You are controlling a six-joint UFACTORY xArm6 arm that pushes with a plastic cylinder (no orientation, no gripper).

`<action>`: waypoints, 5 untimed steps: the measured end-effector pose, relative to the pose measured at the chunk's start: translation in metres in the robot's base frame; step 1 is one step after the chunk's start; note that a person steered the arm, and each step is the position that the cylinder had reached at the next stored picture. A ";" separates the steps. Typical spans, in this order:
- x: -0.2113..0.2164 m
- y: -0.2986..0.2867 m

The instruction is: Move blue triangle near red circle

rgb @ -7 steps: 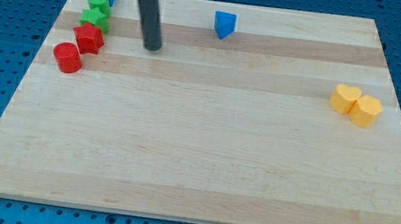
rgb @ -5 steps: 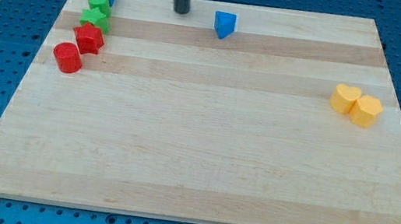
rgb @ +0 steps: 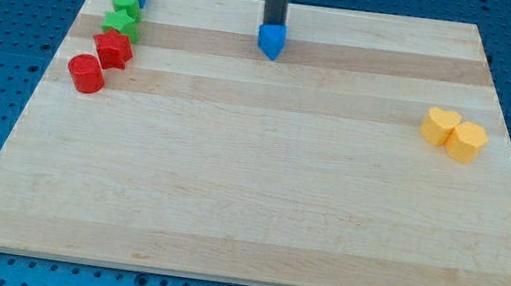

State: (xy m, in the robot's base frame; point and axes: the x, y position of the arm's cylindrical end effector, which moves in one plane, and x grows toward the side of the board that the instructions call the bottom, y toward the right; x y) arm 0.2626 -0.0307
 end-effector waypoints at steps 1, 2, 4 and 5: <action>0.026 -0.016; 0.030 0.011; -0.022 0.019; -0.018 0.051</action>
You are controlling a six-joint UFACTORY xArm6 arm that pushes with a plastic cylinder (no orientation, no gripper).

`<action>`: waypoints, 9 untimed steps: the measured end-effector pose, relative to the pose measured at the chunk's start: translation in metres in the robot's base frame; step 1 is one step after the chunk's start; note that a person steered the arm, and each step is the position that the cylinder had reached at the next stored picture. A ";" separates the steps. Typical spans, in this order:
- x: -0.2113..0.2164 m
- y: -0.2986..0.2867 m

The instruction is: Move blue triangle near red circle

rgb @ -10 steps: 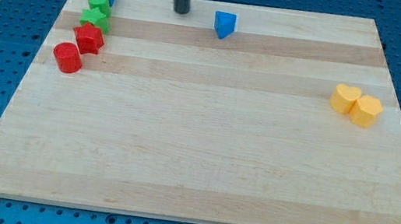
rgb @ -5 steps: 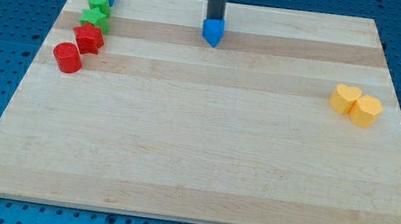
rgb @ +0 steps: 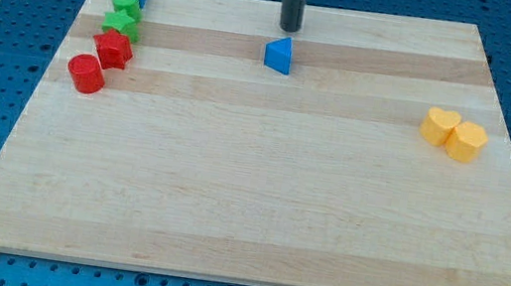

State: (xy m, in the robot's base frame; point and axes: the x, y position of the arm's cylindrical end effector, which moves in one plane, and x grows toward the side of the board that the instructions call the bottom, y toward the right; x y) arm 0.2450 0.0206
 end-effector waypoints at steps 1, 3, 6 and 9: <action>0.030 0.004; 0.062 -0.013; 0.080 -0.061; 0.108 -0.110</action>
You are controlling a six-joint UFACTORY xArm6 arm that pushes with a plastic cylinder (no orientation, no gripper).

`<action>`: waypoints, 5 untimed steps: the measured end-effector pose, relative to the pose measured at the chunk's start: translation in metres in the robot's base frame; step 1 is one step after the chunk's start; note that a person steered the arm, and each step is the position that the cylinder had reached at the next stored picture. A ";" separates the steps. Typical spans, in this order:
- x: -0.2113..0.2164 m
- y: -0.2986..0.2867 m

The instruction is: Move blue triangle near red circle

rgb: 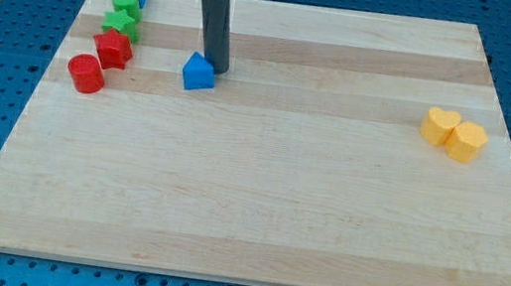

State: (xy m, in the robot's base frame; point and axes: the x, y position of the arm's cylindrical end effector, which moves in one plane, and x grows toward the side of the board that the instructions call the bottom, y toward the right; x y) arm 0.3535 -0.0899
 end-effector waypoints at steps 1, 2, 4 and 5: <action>0.019 -0.017; 0.029 -0.038; 0.060 -0.085; 0.060 -0.107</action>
